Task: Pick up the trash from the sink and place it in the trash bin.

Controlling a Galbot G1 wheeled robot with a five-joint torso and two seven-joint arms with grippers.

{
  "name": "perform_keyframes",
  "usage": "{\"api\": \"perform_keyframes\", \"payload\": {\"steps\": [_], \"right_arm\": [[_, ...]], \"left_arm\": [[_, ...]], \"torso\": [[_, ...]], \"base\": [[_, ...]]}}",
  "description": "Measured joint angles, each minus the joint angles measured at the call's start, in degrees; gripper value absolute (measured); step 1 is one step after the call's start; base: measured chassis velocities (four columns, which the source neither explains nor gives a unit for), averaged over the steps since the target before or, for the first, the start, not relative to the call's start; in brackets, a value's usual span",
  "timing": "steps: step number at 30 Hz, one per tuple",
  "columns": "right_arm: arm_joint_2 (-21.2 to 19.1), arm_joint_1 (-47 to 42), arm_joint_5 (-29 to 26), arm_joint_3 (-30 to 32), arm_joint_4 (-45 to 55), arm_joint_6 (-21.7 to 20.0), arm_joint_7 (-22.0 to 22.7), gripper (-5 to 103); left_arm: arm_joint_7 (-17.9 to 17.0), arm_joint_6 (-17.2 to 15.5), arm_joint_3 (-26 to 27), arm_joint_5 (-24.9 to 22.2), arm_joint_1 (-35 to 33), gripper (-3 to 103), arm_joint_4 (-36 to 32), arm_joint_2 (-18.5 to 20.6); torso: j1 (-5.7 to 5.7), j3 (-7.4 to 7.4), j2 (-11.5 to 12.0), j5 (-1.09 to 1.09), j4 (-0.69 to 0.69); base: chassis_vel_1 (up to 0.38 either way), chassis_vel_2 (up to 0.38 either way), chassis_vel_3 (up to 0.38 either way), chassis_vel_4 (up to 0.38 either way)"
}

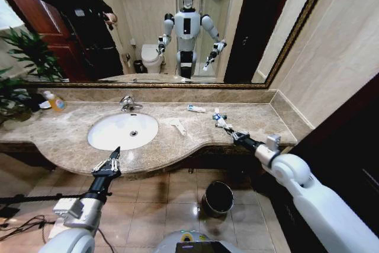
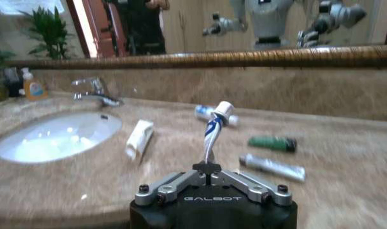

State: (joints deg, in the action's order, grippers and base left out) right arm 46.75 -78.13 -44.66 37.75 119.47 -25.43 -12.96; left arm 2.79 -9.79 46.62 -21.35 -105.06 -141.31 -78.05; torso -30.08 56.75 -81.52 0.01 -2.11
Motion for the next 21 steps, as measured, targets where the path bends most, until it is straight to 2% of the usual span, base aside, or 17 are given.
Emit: {"api": "perform_keyframes", "payload": {"steps": [3, 5, 8, 9, 11, 13, 15, 21], "right_arm": [[1.18, -7.21, 2.09, 5.94, 0.67, 1.22, -3.87, 0], [1.53, -8.87, 2.24, 7.22, 1.02, 1.75, -4.48, 0], [3.74, -14.21, 3.74, 10.37, 0.68, 4.9, -8.56, 0], [3.74, -14.21, 3.74, 10.37, 0.68, 4.9, -8.56, 0], [5.09, -17.02, 5.23, 10.72, -0.62, 8.12, -9.56, 0], [5.58, -18.33, 5.65, 10.81, -1.29, 9.15, -9.57, 0], [6.96, -20.38, 6.76, 10.83, -3.48, 11.89, -9.52, 0], [9.35, -20.57, 9.83, 8.62, -8.65, 15.42, -9.32, 0]], "left_arm": [[-0.01, 0.0, 0.0, 0.0, 0.0, 0, 0.0, 0.0], [-0.01, 0.0, 0.0, 0.0, 0.0, 0, 0.0, 0.0], [-0.01, 0.0, 0.0, 0.0, 0.0, 0, 0.0, 0.0], [-0.01, 0.0, 0.0, 0.0, 0.0, 0, 0.0, 0.0], [-0.01, 0.0, 0.0, 0.0, 0.0, 0, 0.0, 0.0], [-0.01, 0.0, 0.0, 0.0, 0.0, 0, 0.0, 0.0], [0.0, 0.0, 0.0, 0.0, 0.0, 0, 0.0, 0.0], [-0.01, 0.0, 0.0, 0.0, 0.0, 0, 0.0, 0.0]], "torso": [[0.0, 0.0, 0.0, 0.0, 0.01], [0.0, 0.0, 0.0, 0.0, 0.01], [0.0, 0.0, 0.0, -0.01, 0.01], [0.0, 0.0, 0.0, -0.01, 0.01], [0.0, 0.0, 0.0, -0.01, 0.0], [0.0, 0.0, 0.0, -0.01, 0.0], [0.0, 0.0, 0.0, -0.01, 0.01], [0.0, 0.0, 0.0, -0.01, 0.01]], "base": [[0.0, 0.0, 0.0, 0.0], [0.0, 0.0, 0.0, 0.0], [0.0, 0.0, 0.0, 0.0], [0.0, 0.0, 0.0, 0.0], [0.0, 0.0, 0.0, 0.0], [0.0, 0.0, 0.0, 0.0], [0.0, 0.0, 0.0, 0.0], [0.0, 0.0, 0.0, 0.0]]}}
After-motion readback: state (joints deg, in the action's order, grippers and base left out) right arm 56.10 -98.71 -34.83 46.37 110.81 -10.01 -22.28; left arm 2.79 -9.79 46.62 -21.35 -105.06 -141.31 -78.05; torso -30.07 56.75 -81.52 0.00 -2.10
